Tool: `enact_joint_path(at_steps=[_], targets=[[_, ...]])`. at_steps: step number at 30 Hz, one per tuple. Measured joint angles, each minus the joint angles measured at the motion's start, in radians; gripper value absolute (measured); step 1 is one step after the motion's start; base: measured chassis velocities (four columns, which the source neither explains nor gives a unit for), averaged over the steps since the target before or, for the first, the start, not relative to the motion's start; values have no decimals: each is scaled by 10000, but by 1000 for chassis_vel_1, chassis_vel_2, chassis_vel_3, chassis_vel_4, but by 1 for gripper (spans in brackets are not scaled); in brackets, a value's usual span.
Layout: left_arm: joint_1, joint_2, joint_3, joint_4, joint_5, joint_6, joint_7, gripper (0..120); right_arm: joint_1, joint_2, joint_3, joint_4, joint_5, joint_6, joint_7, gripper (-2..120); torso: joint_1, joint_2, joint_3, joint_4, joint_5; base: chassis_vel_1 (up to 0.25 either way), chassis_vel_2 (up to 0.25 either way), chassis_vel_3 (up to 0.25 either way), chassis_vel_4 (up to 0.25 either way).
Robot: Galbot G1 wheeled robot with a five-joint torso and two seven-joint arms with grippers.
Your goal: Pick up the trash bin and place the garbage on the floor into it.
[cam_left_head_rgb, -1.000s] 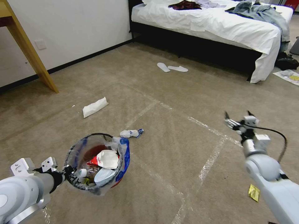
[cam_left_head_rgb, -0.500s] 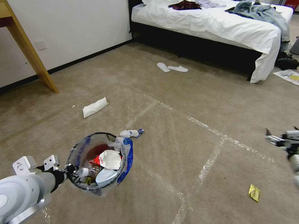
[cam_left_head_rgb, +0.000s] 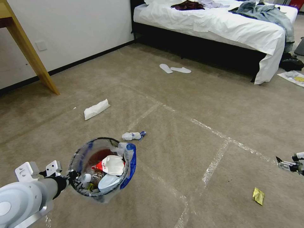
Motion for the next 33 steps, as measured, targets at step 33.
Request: enact_joint_path(at_steps=[33], targets=[[331, -165, 16, 189, 516, -32, 65, 0, 4642, 1815, -3104, -2629, 5867, -3274, 3763, 100, 0, 0, 1, -3, -3, 0, 0, 0, 0]])
